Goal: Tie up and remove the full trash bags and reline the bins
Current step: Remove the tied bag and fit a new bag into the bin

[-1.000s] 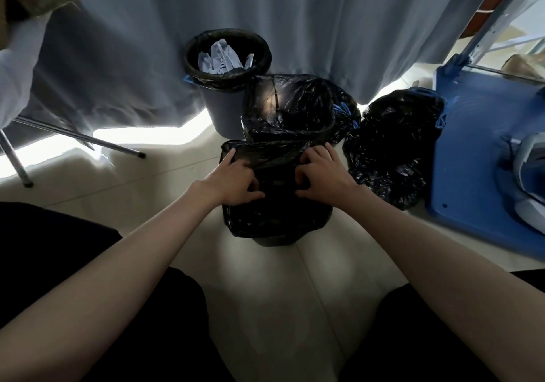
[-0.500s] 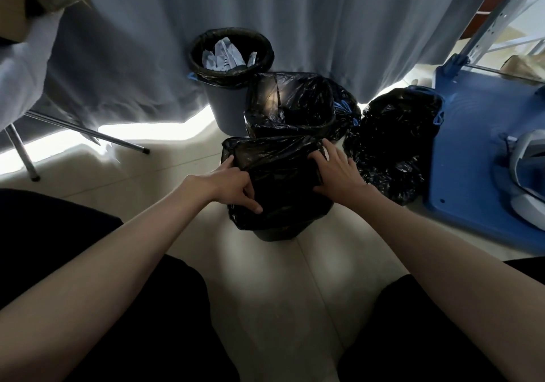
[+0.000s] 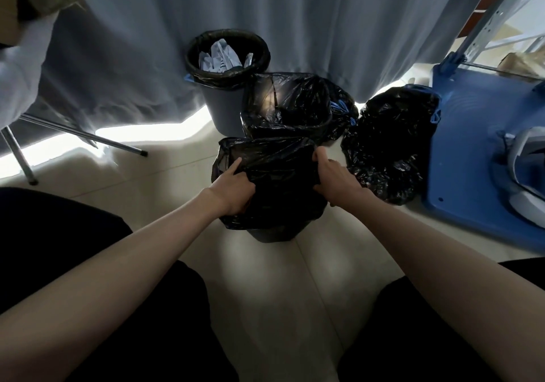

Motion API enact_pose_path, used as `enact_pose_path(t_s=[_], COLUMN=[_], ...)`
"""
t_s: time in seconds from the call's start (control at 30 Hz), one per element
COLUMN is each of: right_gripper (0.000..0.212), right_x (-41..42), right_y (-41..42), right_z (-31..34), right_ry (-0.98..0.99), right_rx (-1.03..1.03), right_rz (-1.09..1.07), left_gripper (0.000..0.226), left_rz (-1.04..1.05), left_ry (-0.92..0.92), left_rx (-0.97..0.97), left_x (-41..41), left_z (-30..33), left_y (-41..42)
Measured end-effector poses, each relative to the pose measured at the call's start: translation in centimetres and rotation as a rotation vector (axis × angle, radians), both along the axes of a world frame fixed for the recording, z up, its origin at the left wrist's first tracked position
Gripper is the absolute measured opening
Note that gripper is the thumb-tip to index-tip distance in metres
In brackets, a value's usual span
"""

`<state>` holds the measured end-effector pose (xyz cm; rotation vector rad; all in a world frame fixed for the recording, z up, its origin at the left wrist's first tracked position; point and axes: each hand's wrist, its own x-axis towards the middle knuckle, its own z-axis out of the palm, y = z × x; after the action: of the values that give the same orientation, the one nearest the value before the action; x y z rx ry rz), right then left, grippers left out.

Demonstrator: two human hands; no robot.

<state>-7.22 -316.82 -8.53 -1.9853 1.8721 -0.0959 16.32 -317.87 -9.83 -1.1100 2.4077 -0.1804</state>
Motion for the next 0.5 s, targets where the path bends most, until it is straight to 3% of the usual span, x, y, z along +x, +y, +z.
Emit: enact_pose_path(t_s=[0.1,0.23,0.33,0.4,0.5], right_gripper=[0.046,0.04,0.035,0.031,0.038], right_x=[-0.2,-0.4,-0.5,-0.2,0.5], right_y=[-0.2,-0.5,-0.6,-0.7,-0.9], right_z=[0.1,-0.1,-0.5,-0.8,-0.9], right_ry=[-0.008,-0.03,0.005,-0.005,-0.007], right_rx=[-0.006,-0.169,-0.137,-0.099,-0.105], right_rz=[0.004,-0.044,-0.009,-0.02,-0.058], left_gripper=[0.024,0.04,0.081,0.098,0.08], left_rz=[0.024,0.086,0.162,0.225,0.266], left_ry=[0.102,0.296,0.212,0.325,0.625], left_rx=[0.025,0.015,0.079,0.144,-0.01], left_x=[0.4,2.1,2.9,3.4,4.0], left_z=[0.3,2.5,2.0,1.1,0.9], left_y=[-1.0,-2.8,-2.1,-1.7,-2.3])
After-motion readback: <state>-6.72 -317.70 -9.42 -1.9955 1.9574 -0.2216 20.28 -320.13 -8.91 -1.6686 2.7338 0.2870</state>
